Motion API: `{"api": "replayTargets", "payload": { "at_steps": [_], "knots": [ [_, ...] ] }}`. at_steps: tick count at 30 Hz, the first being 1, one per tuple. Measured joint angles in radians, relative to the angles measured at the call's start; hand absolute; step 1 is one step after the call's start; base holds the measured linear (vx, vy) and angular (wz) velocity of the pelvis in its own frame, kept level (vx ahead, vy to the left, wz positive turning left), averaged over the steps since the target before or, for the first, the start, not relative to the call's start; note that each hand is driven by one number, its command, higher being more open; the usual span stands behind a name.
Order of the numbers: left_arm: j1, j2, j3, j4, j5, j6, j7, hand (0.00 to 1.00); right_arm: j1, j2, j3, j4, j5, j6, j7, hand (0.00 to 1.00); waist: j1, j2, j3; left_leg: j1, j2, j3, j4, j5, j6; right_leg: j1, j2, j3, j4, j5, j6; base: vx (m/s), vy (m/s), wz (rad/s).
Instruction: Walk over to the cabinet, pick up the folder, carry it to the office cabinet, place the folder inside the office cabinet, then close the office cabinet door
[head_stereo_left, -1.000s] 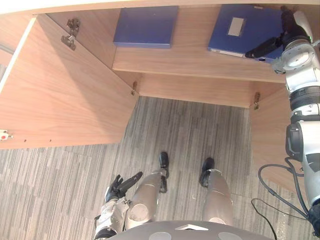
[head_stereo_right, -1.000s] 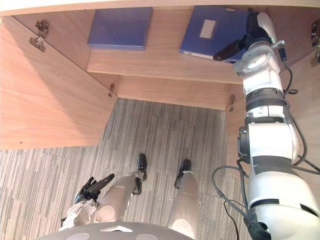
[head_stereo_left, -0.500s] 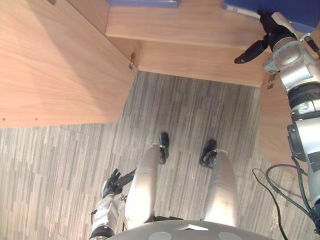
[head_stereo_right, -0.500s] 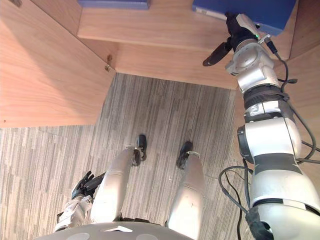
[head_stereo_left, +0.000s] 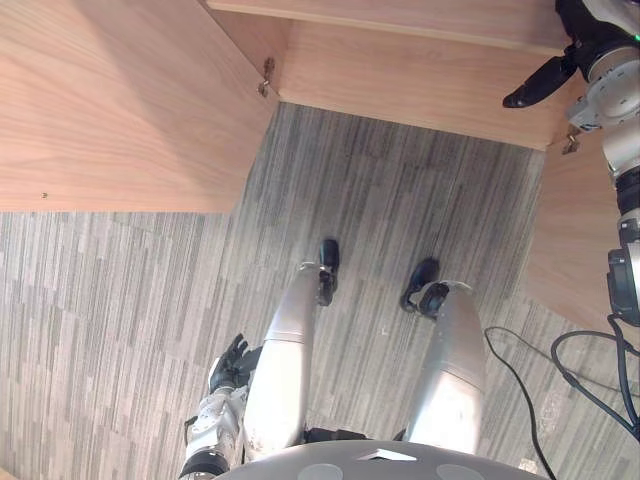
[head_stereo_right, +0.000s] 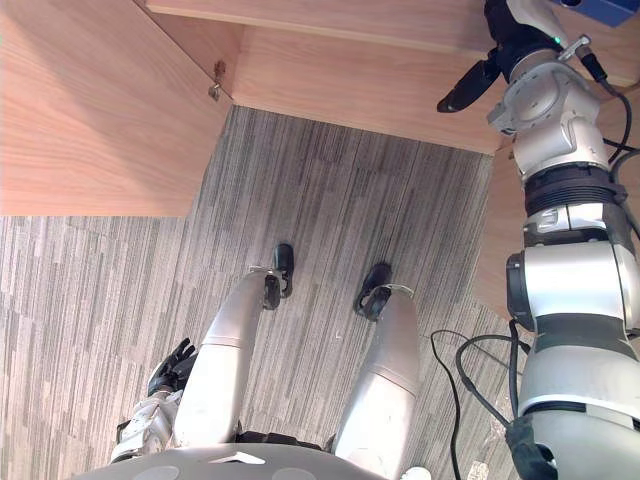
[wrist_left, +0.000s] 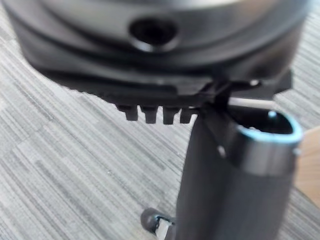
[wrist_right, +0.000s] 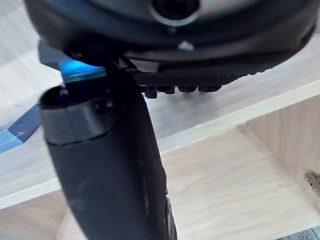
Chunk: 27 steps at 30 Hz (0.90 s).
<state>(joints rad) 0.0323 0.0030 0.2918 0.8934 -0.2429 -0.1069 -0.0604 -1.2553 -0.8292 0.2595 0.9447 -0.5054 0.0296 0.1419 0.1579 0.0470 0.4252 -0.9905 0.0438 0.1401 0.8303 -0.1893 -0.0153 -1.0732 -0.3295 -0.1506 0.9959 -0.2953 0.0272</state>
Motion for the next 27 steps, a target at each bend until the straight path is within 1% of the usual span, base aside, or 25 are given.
{"api": "replayTargets", "payload": {
  "at_steps": [2,4,6,8,10,12,15,18,22,24,27],
  "knots": [
    [-0.027,-0.001,0.024,0.002,0.000,0.005,0.001,1.00,-0.027,-0.007,-0.003,-0.021,-0.038,-0.006,-0.001,1.00,-0.010,-0.015,0.022,-0.023,0.002,0.000,0.015,0.000,0.000,-0.024,0.001,0.004,0.011,0.002,0.000,-0.06,0.018,-0.01],
    [-0.049,-0.004,0.051,0.001,-0.019,0.014,0.004,1.00,-0.047,-0.035,-0.003,-0.023,-0.040,-0.016,0.009,1.00,-0.016,-0.018,0.029,-0.049,0.004,-0.004,0.030,0.000,0.001,-0.044,0.002,0.004,0.018,0.004,0.001,-0.07,0.036,0.03],
    [-0.074,-0.004,0.100,0.000,-0.032,0.022,0.005,1.00,-0.076,-0.063,-0.018,-0.018,-0.040,-0.013,0.027,1.00,-0.019,-0.029,0.042,-0.071,0.009,0.000,0.043,0.002,0.004,-0.063,0.006,0.008,0.018,0.016,-0.005,-0.06,0.057,-0.05],
    [-0.081,-0.004,0.119,-0.001,-0.032,0.022,0.005,1.00,-0.087,-0.077,-0.026,-0.017,-0.039,-0.004,0.032,1.00,-0.024,-0.029,0.055,-0.072,0.011,0.001,0.052,0.000,0.007,-0.062,0.007,0.010,0.017,0.020,-0.006,-0.03,0.051,-0.07],
    [-0.085,-0.004,0.153,-0.001,-0.032,0.023,0.005,1.00,-0.098,-0.097,-0.034,-0.015,-0.038,0.028,0.038,1.00,-0.026,-0.031,0.060,-0.078,0.014,0.007,0.058,-0.004,0.010,-0.067,0.009,0.015,0.016,0.026,-0.007,-0.02,0.055,-0.08],
    [-0.085,-0.004,0.172,-0.002,-0.032,0.023,0.005,1.00,-0.099,-0.117,-0.049,-0.009,-0.038,0.049,0.042,1.00,-0.027,-0.032,0.060,-0.077,0.016,0.015,0.059,-0.004,0.011,-0.070,0.010,0.022,0.014,0.032,-0.006,-0.02,0.041,-0.07],
    [-0.085,-0.004,0.194,-0.006,-0.032,0.023,0.005,1.00,-0.110,-0.118,-0.073,-0.007,-0.030,0.063,0.042,1.00,-0.033,-0.032,0.060,-0.077,0.022,0.021,0.058,-0.005,0.011,-0.076,0.019,0.028,0.012,0.037,-0.011,-0.03,0.018,-0.11],
    [-0.085,-0.005,0.195,-0.013,-0.032,0.023,0.005,1.00,-0.111,-0.117,-0.086,-0.004,-0.018,0.065,0.042,1.00,-0.035,-0.032,0.060,-0.075,0.028,0.024,0.058,-0.005,0.011,-0.078,0.022,0.029,0.013,0.037,-0.011,-0.04,0.004,-0.08],
    [-0.085,-0.006,0.194,-0.020,-0.032,0.023,0.005,1.00,-0.103,-0.094,-0.094,0.003,0.002,0.069,0.038,1.00,-0.040,-0.031,0.060,-0.058,0.034,0.027,0.059,-0.005,0.010,-0.066,0.028,0.031,0.014,0.039,-0.015,-0.05,0.008,-0.05],
    [-0.085,-0.007,0.191,-0.021,-0.032,0.023,0.005,1.00,-0.062,-0.034,-0.091,0.003,0.003,0.071,0.034,1.00,-0.040,-0.031,0.059,-0.017,0.039,0.028,0.052,-0.009,0.005,-0.026,0.035,0.030,0.007,0.036,-0.019,-0.04,0.012,-0.10],
    [-0.083,-0.005,0.170,-0.022,-0.029,0.023,0.007,1.00,0.001,0.021,-0.062,-0.003,0.012,0.069,0.020,1.00,-0.037,-0.030,0.058,0.051,0.039,0.027,0.012,-0.007,0.002,0.043,0.038,0.017,-0.027,0.033,-0.020,-0.03,0.001,-0.05]
  ]
}}
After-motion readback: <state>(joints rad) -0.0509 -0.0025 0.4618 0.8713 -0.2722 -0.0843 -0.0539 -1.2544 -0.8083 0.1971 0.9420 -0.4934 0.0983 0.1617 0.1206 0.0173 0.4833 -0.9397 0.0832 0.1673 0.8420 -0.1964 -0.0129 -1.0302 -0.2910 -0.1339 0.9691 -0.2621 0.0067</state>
